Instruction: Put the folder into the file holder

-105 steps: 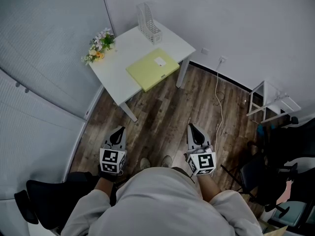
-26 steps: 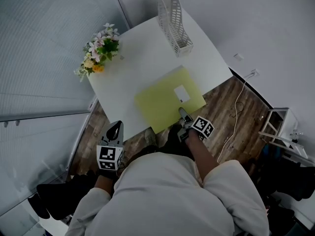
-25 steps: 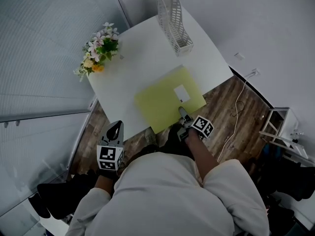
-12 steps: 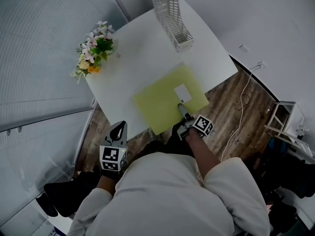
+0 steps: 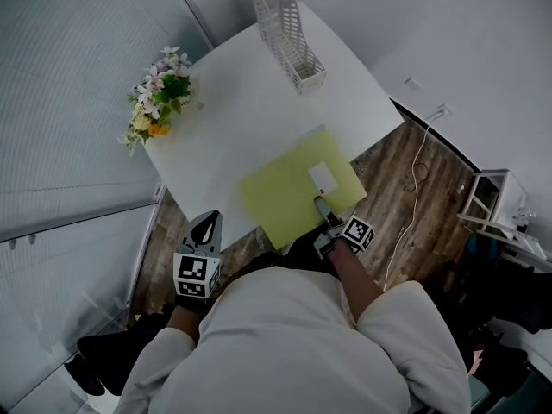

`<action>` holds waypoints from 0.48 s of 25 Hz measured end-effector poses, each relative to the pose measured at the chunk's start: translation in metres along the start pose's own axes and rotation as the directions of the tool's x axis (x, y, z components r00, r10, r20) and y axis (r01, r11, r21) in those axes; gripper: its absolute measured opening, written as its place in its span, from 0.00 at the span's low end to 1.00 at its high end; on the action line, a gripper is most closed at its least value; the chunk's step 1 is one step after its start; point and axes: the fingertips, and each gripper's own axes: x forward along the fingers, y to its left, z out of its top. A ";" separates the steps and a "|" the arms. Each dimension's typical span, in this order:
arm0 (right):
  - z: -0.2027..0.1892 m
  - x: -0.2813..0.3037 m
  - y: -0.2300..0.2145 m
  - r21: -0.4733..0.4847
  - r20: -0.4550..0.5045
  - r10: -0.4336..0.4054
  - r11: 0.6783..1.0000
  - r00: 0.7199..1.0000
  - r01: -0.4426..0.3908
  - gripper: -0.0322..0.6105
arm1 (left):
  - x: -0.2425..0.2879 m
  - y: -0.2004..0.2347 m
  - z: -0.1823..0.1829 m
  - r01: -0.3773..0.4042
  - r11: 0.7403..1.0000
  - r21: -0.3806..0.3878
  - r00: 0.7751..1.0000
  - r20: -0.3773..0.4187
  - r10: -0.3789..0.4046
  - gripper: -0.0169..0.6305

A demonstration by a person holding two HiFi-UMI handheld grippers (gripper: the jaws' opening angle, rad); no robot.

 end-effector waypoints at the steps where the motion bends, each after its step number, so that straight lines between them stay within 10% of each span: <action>1: -0.001 -0.006 -0.001 0.003 0.008 0.000 1.000 1.000 0.000 0.44 | -0.001 0.000 0.001 0.004 1.000 0.004 1.000 0.006 -0.004 0.04; 12: -0.006 -0.068 0.013 -0.015 0.084 0.000 1.000 0.996 0.002 0.33 | -0.008 -0.005 0.010 0.065 0.997 0.045 0.994 0.080 -0.069 0.04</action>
